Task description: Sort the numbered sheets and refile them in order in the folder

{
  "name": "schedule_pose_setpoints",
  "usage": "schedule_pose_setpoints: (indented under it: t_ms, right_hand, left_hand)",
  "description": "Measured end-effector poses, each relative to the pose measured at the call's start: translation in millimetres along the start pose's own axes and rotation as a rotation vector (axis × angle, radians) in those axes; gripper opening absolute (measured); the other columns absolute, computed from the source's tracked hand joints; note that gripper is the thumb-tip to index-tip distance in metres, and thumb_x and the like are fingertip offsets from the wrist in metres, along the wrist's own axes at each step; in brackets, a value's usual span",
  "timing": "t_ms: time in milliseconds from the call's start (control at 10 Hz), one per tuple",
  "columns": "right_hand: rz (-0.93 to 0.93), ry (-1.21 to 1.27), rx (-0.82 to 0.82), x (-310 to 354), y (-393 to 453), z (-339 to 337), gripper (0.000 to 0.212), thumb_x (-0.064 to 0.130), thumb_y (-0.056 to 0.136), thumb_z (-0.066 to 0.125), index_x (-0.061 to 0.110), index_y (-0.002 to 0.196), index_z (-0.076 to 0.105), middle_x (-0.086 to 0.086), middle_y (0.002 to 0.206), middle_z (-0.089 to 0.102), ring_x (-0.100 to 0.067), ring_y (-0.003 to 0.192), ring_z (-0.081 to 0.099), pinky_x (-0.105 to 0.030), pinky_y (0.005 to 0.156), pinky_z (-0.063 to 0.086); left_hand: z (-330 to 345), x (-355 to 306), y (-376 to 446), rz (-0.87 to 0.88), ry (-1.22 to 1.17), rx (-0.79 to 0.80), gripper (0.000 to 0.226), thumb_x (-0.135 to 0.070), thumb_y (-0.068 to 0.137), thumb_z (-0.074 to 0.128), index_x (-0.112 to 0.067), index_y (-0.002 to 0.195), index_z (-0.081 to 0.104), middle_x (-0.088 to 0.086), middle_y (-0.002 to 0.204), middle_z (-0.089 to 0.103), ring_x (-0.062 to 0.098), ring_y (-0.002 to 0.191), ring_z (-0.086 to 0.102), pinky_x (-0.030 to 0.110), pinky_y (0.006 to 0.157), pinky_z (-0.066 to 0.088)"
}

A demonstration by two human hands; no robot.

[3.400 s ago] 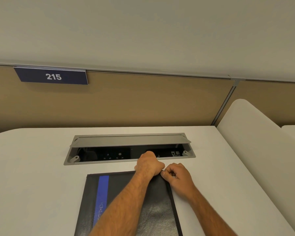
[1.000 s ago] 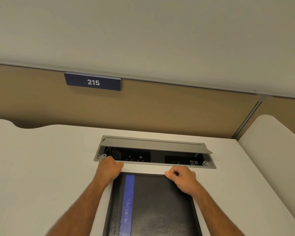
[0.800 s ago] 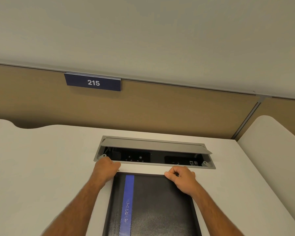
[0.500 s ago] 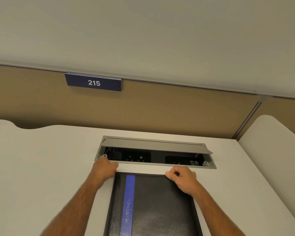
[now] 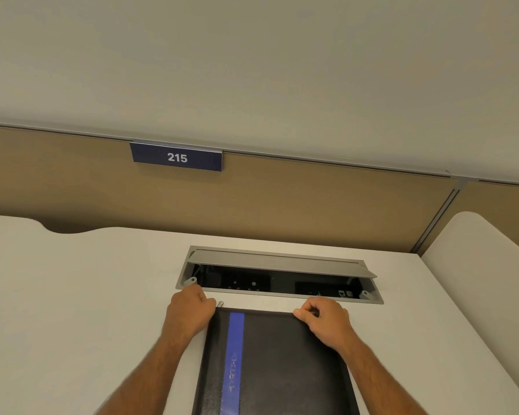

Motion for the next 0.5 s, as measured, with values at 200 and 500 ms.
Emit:
schedule_pose_setpoints:
  t_ms: [200,500]
  right_hand:
    - [-0.026,-0.082,-0.155,13.5,-26.6,-1.8,0.035,0.049,0.095,0.059,0.032,0.125,0.055,0.006,0.132,0.059,-0.012,0.115,0.057,-0.029,0.107,0.046]
    - [-0.022,-0.205,-0.092,33.3,-92.3,4.8,0.093,0.086,0.081,0.02,0.033,0.157,0.017,0.006,0.167,0.012,-0.018,0.153,0.017,-0.035,0.123,0.007]
  left_hand:
    - [0.2,-14.0,-40.0,0.291,0.081,-0.05,0.021,-0.043,0.095,0.06,-0.027,0.086,0.051,-0.012,0.085,0.059,0.009,0.076,0.057,0.016,0.07,0.046]
    - [3.2,-27.7,-97.6,0.449,0.248,-0.007,0.108,-0.095,0.069,0.013,-0.023,0.141,0.048,-0.001,0.145,0.051,0.02,0.129,0.05,0.036,0.111,0.035]
Point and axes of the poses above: each hand's wrist, its own y-axis towards the middle knuckle, its own z-axis out of the palm, x = y × z, the point moved 4 cm from there along y, towards the middle knuckle
